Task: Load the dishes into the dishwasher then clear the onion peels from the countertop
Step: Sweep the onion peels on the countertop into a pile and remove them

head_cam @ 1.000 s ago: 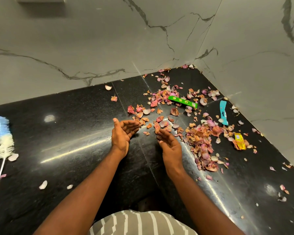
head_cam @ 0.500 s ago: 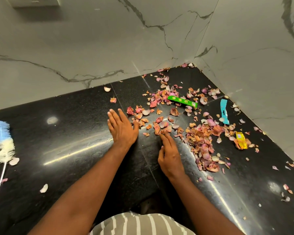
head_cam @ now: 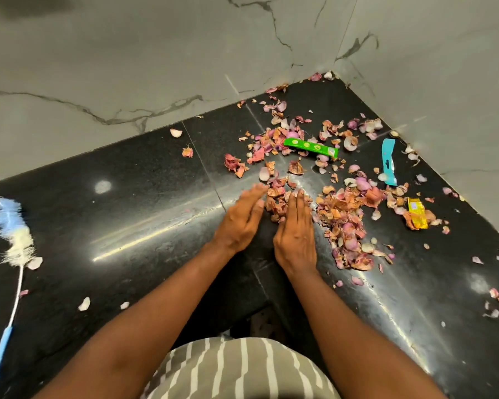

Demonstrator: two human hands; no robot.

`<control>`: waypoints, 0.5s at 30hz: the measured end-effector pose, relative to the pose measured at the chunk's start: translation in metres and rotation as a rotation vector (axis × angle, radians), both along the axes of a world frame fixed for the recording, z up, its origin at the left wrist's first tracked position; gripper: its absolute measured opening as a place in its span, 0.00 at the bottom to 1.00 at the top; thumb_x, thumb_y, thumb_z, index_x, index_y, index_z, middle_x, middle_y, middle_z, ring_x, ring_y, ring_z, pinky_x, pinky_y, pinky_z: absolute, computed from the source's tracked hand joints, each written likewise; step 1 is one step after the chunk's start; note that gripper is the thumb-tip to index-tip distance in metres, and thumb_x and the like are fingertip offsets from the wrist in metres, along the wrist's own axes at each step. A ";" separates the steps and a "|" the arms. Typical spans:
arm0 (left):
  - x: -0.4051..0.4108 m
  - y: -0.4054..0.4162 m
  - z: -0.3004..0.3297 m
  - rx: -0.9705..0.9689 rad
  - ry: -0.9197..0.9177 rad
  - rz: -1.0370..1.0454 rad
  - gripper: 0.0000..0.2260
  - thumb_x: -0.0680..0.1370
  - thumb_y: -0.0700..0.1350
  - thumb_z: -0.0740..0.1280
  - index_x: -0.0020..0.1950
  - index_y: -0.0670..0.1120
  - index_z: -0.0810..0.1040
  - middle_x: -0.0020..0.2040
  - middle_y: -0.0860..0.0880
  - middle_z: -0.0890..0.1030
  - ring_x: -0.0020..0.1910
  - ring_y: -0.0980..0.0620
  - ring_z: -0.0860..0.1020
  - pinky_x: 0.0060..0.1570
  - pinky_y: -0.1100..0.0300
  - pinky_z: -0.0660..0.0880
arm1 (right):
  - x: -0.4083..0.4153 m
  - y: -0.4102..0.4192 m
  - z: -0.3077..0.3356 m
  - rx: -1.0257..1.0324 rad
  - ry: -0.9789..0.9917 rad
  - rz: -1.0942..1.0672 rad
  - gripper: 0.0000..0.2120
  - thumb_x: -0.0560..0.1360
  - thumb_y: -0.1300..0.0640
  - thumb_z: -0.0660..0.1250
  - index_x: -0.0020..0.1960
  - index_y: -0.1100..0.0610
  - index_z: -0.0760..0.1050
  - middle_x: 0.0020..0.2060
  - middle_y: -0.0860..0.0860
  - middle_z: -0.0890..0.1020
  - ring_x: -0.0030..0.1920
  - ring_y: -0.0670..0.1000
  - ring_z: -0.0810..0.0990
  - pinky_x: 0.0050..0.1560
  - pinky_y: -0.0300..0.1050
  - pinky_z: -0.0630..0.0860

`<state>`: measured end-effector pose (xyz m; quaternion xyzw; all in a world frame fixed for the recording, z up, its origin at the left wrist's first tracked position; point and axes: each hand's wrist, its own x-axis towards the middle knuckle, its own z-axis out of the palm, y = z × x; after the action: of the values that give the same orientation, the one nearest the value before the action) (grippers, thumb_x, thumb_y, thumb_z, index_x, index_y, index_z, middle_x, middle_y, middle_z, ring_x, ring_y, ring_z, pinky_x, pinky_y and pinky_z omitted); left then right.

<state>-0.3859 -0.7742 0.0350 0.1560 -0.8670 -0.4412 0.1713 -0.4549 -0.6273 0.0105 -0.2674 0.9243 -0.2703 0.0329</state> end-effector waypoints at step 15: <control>-0.051 -0.149 -0.002 -0.285 -0.640 0.424 0.40 0.84 0.67 0.48 0.84 0.40 0.45 0.83 0.34 0.42 0.83 0.37 0.40 0.80 0.42 0.37 | 0.001 -0.001 0.005 0.037 -0.012 -0.001 0.29 0.86 0.52 0.51 0.85 0.56 0.48 0.85 0.52 0.48 0.84 0.51 0.46 0.83 0.50 0.46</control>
<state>-0.4374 -0.9234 0.0325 0.4354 -0.8776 -0.2008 -0.0001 -0.4541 -0.6286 0.0150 -0.2648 0.9290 -0.2549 0.0431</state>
